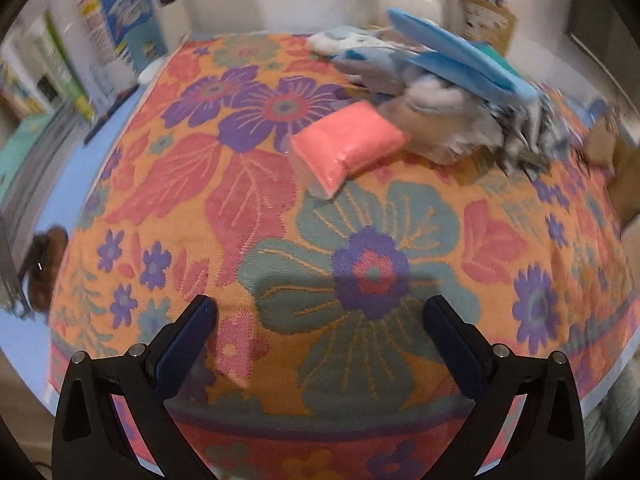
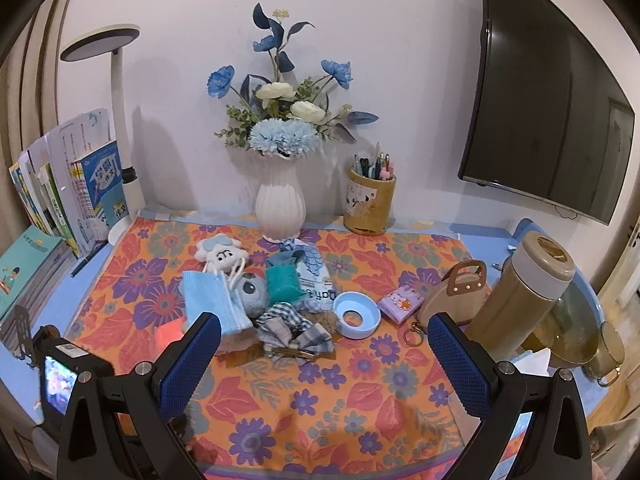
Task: Organize soft objects
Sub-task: 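Move both tools toward the pile of soft items on the table, then grasp the pink packet with the left tool while the right tool grasps the blue-white ring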
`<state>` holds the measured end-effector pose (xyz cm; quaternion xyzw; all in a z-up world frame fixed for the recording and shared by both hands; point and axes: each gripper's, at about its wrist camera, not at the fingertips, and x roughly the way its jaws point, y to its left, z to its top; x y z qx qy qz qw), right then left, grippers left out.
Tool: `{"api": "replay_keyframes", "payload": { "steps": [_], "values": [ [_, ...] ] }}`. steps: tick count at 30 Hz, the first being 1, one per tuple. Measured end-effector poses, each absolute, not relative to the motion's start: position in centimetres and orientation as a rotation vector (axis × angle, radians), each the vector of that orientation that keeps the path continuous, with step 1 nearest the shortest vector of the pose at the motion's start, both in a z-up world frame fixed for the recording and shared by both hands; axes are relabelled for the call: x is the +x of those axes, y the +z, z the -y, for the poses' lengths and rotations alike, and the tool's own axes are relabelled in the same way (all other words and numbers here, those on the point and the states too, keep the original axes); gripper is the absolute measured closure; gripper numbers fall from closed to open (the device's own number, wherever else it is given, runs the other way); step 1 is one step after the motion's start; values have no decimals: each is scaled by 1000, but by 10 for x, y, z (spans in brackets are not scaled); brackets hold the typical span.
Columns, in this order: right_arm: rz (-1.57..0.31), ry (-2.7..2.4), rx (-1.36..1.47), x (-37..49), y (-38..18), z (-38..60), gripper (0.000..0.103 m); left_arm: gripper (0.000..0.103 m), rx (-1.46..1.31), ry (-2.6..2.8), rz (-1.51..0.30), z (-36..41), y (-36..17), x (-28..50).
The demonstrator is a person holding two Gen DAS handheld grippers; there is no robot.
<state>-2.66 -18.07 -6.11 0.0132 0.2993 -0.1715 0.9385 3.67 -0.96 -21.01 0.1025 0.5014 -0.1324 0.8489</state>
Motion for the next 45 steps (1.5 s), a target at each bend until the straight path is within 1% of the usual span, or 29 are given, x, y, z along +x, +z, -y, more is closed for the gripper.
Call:
{"api": "replay_keyframes", "payload": {
  "steps": [2, 4, 6, 9, 12, 18, 22, 26, 28, 29, 30, 32, 34, 35, 45],
  "values": [
    [-610, -360, 29, -27, -61, 185, 0, 1, 209, -278, -1053, 7, -196, 37],
    [-594, -347, 44, -30, -56, 190, 0, 1, 216, -258, -946, 3, -162, 40],
    [-576, -332, 53, -31, -50, 194, 0, 1, 182, -266, -807, -3, -110, 34],
    [-589, -302, 50, -25, -53, 195, 0, 1, 157, -284, -664, -7, -60, 33],
    [-620, -311, 6, -15, -64, 193, 0, 1, 163, -351, -634, 3, -45, 45],
    [-652, -325, 1, -4, -76, 220, 0, 1, 25, -566, -782, 12, -61, 83],
    [-696, -323, 13, 4, -91, 238, 0, 1, 85, -560, -790, 24, -82, 83],
    [-755, -314, 24, 9, -117, 252, 1, 1, 167, -567, -809, 10, -107, 85],
    [-782, -323, 49, 13, -129, 259, 2, 2, 207, -552, -836, 4, -120, 90],
    [-809, -337, 67, 18, -136, 264, 7, 4, 224, -555, -849, 1, -128, 94],
    [-833, -359, 80, 24, -142, 269, 16, 6, 241, -558, -870, -1, -137, 99],
    [-858, -404, 112, 36, -151, 278, 23, 11, 257, -555, -914, 0, -151, 111],
    [-876, -452, 114, 48, -158, 285, 24, 22, 270, -556, -952, 3, -164, 121],
    [-902, -469, 110, 54, -163, 288, 26, 24, 279, -559, -972, 6, -170, 125],
    [-1003, -346, 280, 86, -203, 315, 26, 25, 352, -619, -1023, 31, -201, 136]
  ]
}}
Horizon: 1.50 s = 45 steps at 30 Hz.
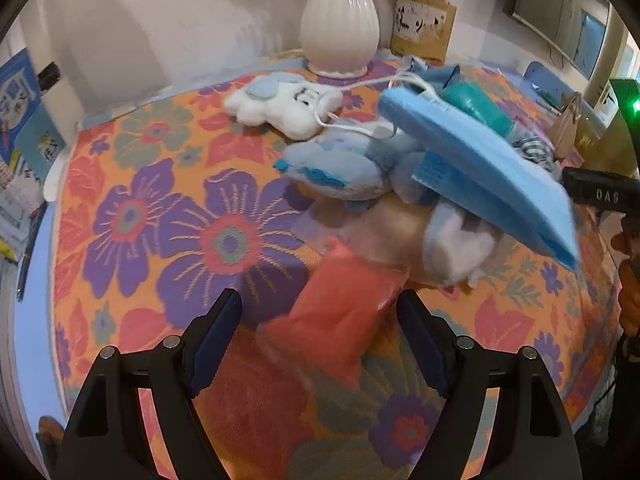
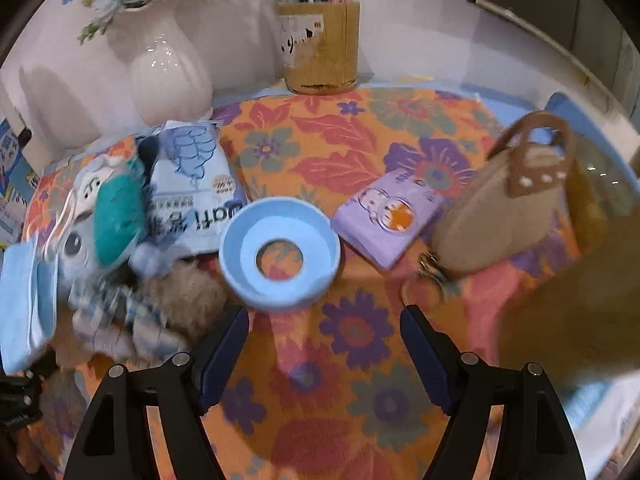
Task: Organize soft objects
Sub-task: 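Grasp the pink packet with the left tool while the right tool grasps the blue-white ring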
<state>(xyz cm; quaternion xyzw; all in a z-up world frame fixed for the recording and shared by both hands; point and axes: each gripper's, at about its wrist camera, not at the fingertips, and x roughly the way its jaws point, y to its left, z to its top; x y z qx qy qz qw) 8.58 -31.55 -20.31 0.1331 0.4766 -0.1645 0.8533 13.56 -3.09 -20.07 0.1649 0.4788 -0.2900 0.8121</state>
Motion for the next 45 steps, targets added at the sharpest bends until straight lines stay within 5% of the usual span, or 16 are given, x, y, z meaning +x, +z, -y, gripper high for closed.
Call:
{"api": "replay_keyframes", "payload": {
  "steps": [10, 11, 12, 13, 14, 24, 26, 32, 34, 36, 37, 43, 45],
  "values": [
    [-966, -280, 361, 120, -214, 325, 23, 25, 373, -638, -988, 47, -206, 142],
    [-964, -283, 352, 122, -214, 324, 28, 27, 377, -641, -981, 49, -206, 141],
    [-958, -278, 343, 122, -214, 322, 43, 38, 378, -650, -975, 49, -205, 139],
    [-957, -269, 338, 122, -214, 320, 43, 57, 379, -659, -966, 49, -203, 137],
    [-948, -289, 315, 120, -211, 317, 44, 61, 382, -664, -959, 49, -201, 134],
    [-812, -340, 209, 70, -158, 294, 48, 64, 305, -611, -864, 18, -161, 102],
    [-802, -309, 211, 57, -148, 290, 69, 64, 288, -600, -846, 11, -151, 93],
    [-897, -211, 255, 30, -169, 286, 69, 64, 280, -605, -798, 6, -126, 66],
    [-883, -186, 283, 11, -174, 288, 52, 64, 278, -621, -796, 8, -125, 59],
    [-876, -199, 280, -1, -179, 290, 18, 64, 275, -632, -804, 12, -126, 55],
    [-881, -211, 269, -5, -183, 290, 16, 64, 277, -639, -809, 15, -127, 53],
    [-943, -222, 242, 19, -213, 284, 17, 64, 281, -692, -818, 34, -129, 46],
    [-952, -232, 248, 33, -217, 287, 29, 64, 292, -711, -816, 43, -129, 43]
  ]
}}
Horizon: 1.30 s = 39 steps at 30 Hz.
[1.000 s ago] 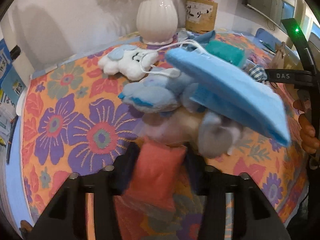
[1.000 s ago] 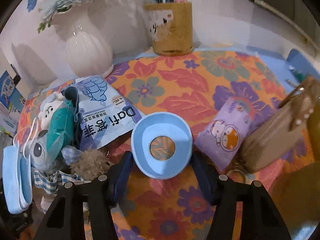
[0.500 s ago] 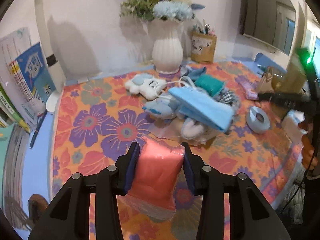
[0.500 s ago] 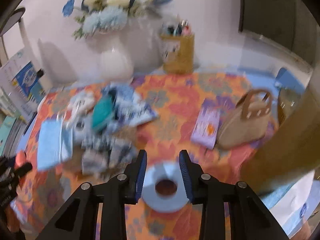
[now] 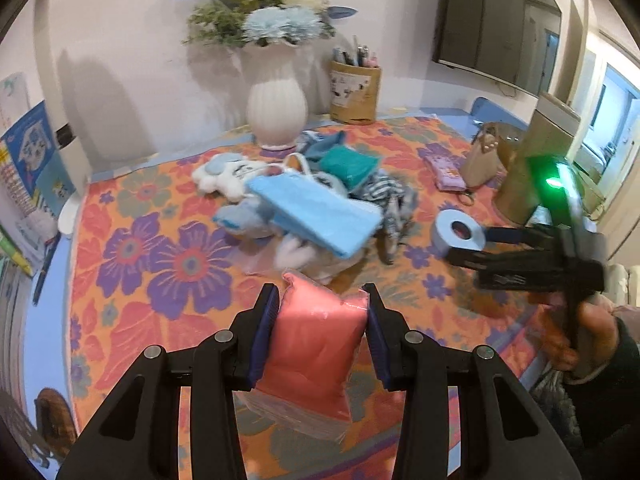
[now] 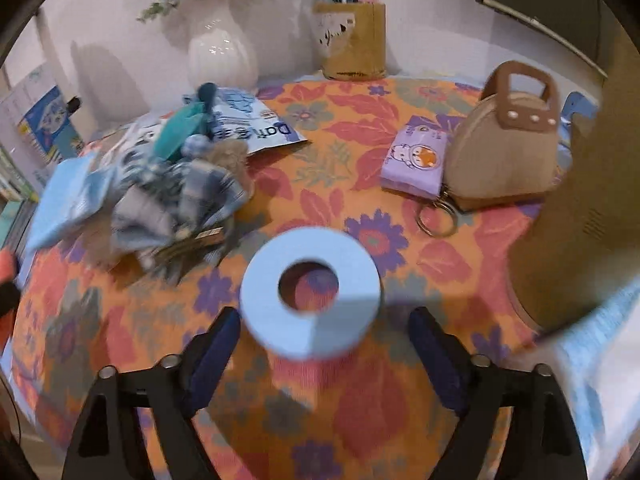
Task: Organize soft objects
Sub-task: 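Grasp the pink packet with the left tool while the right tool grasps the blue-white ring, then carry both items to the glass bowl and open both tools over it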
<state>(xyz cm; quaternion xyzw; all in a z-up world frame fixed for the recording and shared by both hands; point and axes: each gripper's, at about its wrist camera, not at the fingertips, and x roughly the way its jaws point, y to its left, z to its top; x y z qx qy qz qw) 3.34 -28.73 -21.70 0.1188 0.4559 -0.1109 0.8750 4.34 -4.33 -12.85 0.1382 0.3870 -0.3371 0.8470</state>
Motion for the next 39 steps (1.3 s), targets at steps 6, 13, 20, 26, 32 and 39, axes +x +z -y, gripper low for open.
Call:
{"api": "replay_keyframes", "payload": {
  "steps": [6, 13, 20, 26, 32, 39],
  "values": [
    [-937, -194, 152, 30, -200, 265, 40, 64, 312, -773, -778, 69, -116, 26],
    [-677, -236, 156, -46, -84, 288, 39, 64, 323, -920, -637, 119, -63, -19],
    [-547, -497, 251, -119, -29, 370, 39, 64, 357, -1117, -543, 209, -19, -68],
    [-574, -666, 421, -149, -41, 464, 39, 64, 376, -1222, -567, 303, -16, -81],
    [-604, -788, 497, -149, -43, 539, 38, 64, 373, -1273, -558, 378, -4, -78],
    [-726, -751, 678, -131, -104, 594, 37, 45, 433, -1225, -564, 430, -27, -78]
  ]
}}
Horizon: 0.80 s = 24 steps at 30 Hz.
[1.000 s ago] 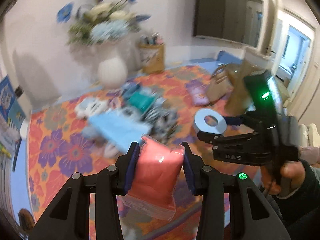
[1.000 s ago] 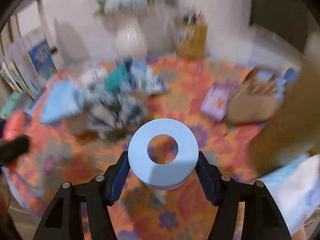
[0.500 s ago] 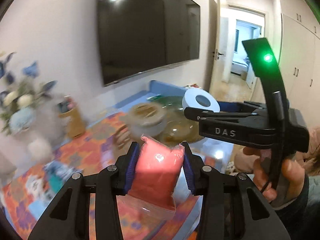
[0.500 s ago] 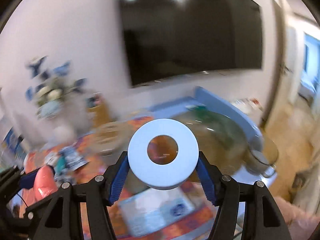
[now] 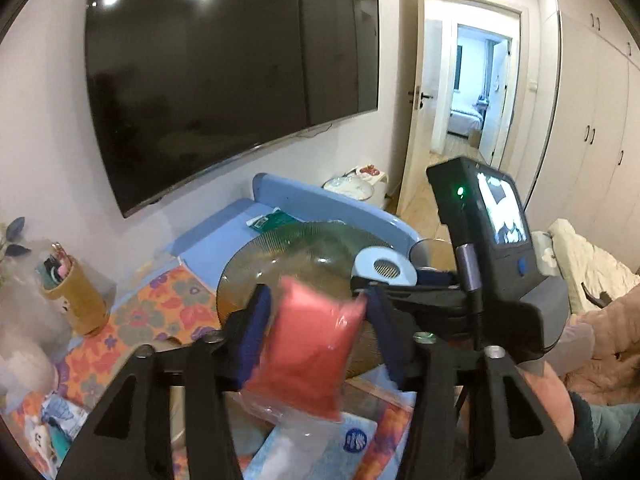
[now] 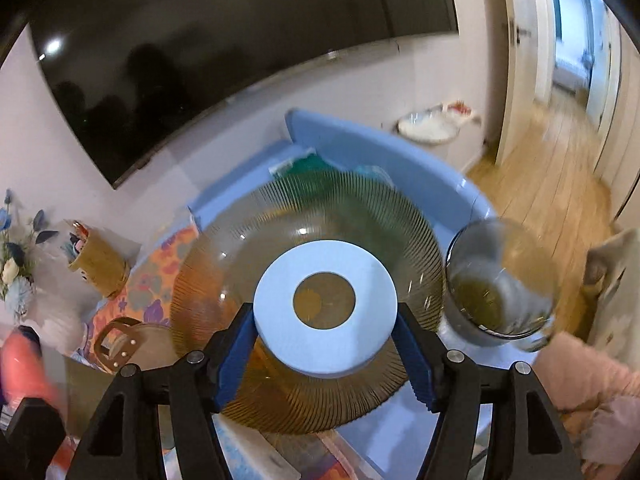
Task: Organize soft objects
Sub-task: 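Carry both items to the glass bowl and open both tools over it, then bring both open tools back over the table items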
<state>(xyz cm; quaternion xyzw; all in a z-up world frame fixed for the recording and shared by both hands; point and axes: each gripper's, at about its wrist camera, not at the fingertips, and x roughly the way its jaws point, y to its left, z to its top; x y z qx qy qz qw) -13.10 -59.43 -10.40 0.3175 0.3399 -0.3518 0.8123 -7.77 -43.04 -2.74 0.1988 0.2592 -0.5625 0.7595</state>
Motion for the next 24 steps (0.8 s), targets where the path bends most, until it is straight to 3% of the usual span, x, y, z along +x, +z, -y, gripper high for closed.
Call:
{"api": "replay_keyframes", "payload": {
  "steps": [1, 3, 11, 17, 24],
  "values": [
    [-726, -741, 687, -132, -107, 596, 37, 31, 433, -1218, -563, 434, -28, -76],
    [-723, -743, 687, -136, -109, 595, 34, 22, 422, -1215, -559, 438, -29, -73],
    [-697, -761, 624, -146, -90, 577, 34, 22, 372, -1224, -554, 408, -12, -70],
    [-709, -690, 522, -144, -74, 533, 34, 22, 311, -1202, -484, 335, 24, -66],
    [-671, -578, 413, -138, -52, 466, 34, 22, 268, -972, -493, 218, 29, -35]
  ]
}}
